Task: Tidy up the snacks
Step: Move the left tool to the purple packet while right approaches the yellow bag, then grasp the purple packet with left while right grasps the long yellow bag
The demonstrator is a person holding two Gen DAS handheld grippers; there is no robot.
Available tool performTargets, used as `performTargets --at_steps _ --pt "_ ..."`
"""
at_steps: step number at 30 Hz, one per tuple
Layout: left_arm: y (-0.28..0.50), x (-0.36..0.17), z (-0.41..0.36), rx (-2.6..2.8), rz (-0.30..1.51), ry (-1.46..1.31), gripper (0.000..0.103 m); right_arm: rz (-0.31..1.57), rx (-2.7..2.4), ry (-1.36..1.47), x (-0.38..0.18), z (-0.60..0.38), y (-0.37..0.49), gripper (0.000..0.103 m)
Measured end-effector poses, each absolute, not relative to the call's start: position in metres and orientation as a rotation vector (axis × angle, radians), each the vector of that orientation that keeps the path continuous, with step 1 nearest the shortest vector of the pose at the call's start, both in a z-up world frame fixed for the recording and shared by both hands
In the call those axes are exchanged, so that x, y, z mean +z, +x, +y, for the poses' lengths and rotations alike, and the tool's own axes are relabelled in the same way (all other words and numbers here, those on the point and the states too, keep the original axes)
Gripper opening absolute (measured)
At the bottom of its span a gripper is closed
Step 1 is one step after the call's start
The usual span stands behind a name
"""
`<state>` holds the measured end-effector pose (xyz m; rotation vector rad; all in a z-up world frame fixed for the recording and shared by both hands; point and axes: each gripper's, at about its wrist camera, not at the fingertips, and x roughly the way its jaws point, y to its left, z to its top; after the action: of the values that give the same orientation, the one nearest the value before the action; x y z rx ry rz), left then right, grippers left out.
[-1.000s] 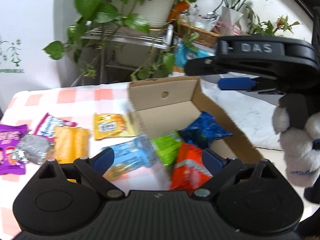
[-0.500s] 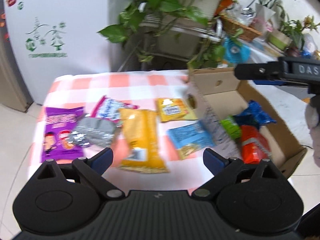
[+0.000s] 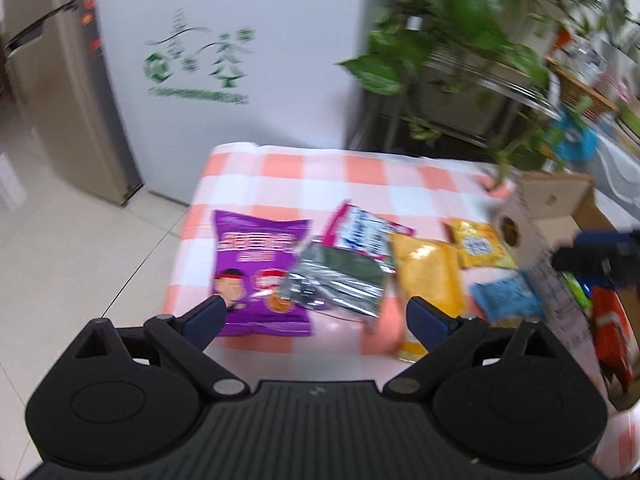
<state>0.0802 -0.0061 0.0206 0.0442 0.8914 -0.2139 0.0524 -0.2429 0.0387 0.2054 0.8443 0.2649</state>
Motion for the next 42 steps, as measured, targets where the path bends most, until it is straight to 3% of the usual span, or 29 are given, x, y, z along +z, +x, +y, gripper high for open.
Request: performTargets --at_steps 17,42 --pt "0.149 -0.018 0.036 -0.066 0.936 -0.153 0.096 0.976 0.194 0.246 -0.009 -0.205 0.083 0.081" --pt "0.18 -0.061 0.025 -0.073 0.962 -0.108 0.098 1.03 0.137 0.112 -0.049 -0.166 0.115 0.081"
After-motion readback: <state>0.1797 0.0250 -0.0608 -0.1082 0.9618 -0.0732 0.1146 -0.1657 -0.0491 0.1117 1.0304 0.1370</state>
